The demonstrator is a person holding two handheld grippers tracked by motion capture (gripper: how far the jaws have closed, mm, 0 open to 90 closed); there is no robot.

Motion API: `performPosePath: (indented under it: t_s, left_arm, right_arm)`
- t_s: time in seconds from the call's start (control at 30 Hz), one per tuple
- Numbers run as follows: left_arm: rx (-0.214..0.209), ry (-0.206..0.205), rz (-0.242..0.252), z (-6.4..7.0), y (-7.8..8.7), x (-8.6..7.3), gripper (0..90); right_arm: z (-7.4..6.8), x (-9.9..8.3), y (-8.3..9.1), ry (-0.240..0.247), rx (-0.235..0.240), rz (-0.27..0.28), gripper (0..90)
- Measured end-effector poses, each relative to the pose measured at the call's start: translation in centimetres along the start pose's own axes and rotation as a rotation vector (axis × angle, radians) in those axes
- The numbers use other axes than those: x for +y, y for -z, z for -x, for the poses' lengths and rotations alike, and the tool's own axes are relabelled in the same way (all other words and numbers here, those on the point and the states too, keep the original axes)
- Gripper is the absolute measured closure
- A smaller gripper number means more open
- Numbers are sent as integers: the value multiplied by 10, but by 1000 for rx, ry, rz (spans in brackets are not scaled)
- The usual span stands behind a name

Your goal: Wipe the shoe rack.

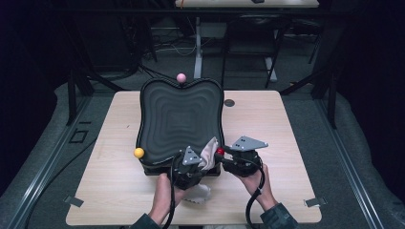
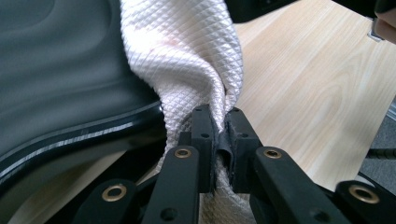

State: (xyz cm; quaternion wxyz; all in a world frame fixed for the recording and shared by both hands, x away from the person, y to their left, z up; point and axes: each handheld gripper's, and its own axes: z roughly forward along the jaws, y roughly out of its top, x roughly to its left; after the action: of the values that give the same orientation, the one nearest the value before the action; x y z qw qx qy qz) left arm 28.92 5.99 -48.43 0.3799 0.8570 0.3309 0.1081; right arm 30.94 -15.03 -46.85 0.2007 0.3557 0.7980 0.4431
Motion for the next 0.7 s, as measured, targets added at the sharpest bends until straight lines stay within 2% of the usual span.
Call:
performPosePath:
  t_s: [0.33,0.5,0.7]
  left_arm:
    - [8,47,-46,-8,-6,-25,839]
    - [16,55,-50,-10,-6,-27,839]
    - [23,57,-45,-11,-7,-28,839]
  right_arm:
    - [4,-1,-7,-11,31,-13,580]
    - [4,-1,-9,-22,41,-10,590]
    - [3,-1,-10,-32,28,-11,598]
